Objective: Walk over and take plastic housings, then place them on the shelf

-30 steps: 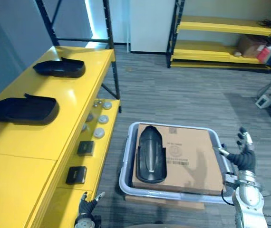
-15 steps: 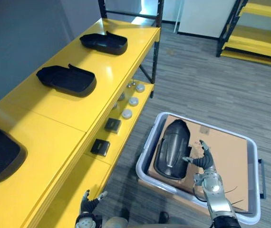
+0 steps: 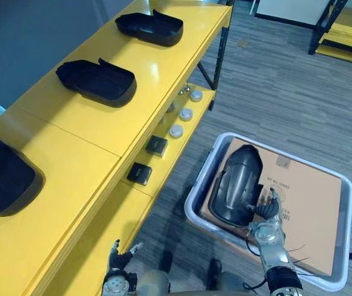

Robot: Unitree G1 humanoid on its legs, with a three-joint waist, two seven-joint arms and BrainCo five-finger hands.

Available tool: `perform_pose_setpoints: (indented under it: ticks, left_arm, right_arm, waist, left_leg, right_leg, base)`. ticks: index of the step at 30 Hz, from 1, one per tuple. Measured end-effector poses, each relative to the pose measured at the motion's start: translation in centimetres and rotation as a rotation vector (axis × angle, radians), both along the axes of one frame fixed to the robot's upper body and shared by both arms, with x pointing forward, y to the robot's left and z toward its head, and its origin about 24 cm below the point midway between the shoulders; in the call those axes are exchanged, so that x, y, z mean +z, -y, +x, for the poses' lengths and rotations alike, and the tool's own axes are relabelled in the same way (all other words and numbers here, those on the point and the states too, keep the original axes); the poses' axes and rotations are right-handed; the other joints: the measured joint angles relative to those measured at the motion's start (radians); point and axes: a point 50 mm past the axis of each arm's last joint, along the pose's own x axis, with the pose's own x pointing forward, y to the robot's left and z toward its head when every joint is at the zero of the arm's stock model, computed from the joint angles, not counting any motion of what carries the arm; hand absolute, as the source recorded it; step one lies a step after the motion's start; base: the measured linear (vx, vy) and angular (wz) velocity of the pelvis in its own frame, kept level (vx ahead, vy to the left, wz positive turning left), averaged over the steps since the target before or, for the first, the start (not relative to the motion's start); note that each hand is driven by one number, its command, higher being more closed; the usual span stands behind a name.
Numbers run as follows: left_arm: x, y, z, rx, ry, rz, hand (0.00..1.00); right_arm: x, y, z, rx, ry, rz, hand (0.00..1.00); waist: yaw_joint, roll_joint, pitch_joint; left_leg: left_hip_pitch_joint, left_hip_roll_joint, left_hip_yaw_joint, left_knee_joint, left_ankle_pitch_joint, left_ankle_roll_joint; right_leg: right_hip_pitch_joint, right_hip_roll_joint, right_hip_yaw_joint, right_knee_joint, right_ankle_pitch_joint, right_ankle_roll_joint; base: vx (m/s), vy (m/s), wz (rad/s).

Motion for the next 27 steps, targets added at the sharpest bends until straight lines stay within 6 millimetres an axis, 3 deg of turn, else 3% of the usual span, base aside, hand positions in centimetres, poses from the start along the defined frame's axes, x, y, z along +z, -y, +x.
perform_pose_setpoints:
  ticks: [7,18,23,27]
  left_arm:
    - [0.0,0.2,0.0,-0.003,0.0,-0.006,0.0]
    - [0.0,0.2,0.2,-0.003,0.005,-0.006,0.0]
    - [0.0,0.2,0.2,-0.004,0.004,-0.006,0.0]
    - [0.5,0.2,0.7,-0.007,0.034,-0.006,0.0]
  right_arm:
    - [0.4,0.7,1.1,0.006,0.002,-0.018,1.0]
    - [-0.4,-0.3,0.9,0.038,-0.024,0.055,1.0]
    - [0.4,0.1,0.5,0.022,0.022,0.049,1.0]
    - [2.3,0.8,0.7,-0.006,0.119,0.014,1.0]
  waist:
    - [-0.003,-0.006,0.01]
    - [0.004,-0.004,0.013]
    - [0.003,-0.004,0.013]
    - [-0.005,-0.004,0.013]
  left_leg:
    - [-0.022,-0.002,0.0,-0.005,0.026,0.005]
    - [-0.017,0.003,0.002,-0.039,0.035,0.017]
    - [0.003,0.003,0.002,-0.045,0.035,0.017]
    - [0.017,0.001,-0.001,-0.056,0.035,0.017]
  right_leg:
    - [0.01,0.009,-0.008,-0.069,0.053,0.0]
    - [0.019,0.017,-0.009,-0.109,0.089,0.002]
    - [0.044,0.017,-0.014,-0.123,0.088,0.004]
    - [0.056,0.016,-0.016,-0.128,0.084,0.009]
  base:
    - [-0.05,0.011,0.02]
    - [-0.04,0.018,0.01]
    - [0.03,0.0,0.02]
    - [0.02,0.005,0.02]
